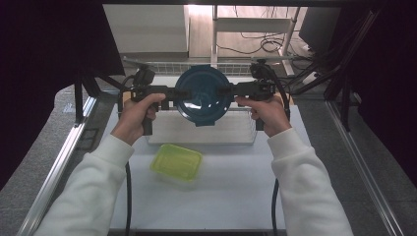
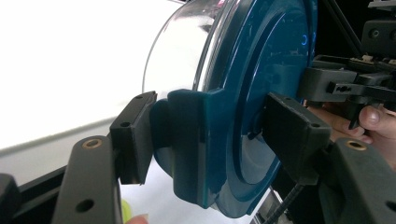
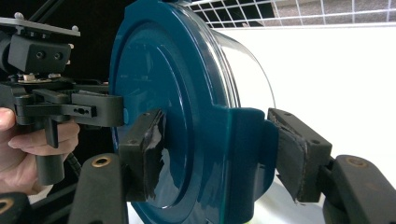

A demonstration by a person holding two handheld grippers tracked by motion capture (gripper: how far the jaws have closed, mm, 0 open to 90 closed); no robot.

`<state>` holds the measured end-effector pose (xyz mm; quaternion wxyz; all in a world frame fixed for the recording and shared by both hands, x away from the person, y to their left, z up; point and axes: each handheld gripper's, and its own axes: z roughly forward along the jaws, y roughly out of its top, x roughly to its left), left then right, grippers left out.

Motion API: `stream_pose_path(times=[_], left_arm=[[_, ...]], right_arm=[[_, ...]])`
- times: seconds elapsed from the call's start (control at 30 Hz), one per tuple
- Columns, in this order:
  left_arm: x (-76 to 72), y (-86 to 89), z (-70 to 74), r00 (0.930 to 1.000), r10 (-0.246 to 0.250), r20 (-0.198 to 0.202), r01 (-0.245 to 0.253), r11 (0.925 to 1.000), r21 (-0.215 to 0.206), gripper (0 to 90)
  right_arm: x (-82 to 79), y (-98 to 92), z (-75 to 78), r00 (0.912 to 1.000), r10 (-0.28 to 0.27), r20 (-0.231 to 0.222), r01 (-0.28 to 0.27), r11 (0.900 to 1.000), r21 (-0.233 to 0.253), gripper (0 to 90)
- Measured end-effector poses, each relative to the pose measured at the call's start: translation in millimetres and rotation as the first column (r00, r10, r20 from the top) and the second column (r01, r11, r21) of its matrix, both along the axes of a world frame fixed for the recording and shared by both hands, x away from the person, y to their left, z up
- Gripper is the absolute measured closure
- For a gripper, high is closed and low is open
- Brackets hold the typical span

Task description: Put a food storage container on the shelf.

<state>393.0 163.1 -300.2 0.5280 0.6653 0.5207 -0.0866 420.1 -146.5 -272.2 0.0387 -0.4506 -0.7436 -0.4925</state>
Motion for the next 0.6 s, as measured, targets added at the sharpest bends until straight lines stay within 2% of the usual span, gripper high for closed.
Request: stream_pose_path(times=[0.23, 0.47, 0.6], left_arm=[[15.6, 5.7, 6.6, 0.9999, 0.010, 0.002, -0.010, 1.0000, -0.002, 36.5], [33.3, 8.9, 14.8, 0.9999, 0.003, 0.011, -0.003, 0.9999, 0.016, 36.5], [45.0, 10.2, 14.1, 1.0000, -0.001, -0.002, 0.001, 0.9999, 0.016, 36.4]], right_arm=[[16.5, 5.6, 5.6, 1.0000, -0.001, -0.006, 0.001, 1.000, 0.007, 38.4], [33.1, 8.7, 9.1, 0.9999, -0.005, -0.014, 0.005, 1.000, 0.024, 38.5], [39.6, 9.9, 9.3, 0.9996, -0.021, -0.020, 0.021, 0.999, 0.027, 38.5]])
